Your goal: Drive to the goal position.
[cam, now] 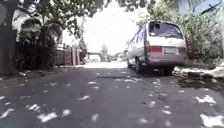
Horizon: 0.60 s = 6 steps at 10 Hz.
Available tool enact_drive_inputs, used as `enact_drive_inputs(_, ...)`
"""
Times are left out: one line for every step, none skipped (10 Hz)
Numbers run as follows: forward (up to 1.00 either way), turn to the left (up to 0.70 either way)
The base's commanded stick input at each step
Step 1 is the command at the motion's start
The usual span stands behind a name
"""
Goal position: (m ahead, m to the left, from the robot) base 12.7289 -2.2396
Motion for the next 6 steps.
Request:
enact_drive_inputs(1.0,0.38)
enact_drive_inputs(1.0,0.38)
enact_drive_inputs(1.0,0.38)
enact_drive_inputs(1.0,0.38)
enact_drive_inputs(1.0,0.39)
enact_drive_inputs(1.0,0.39)
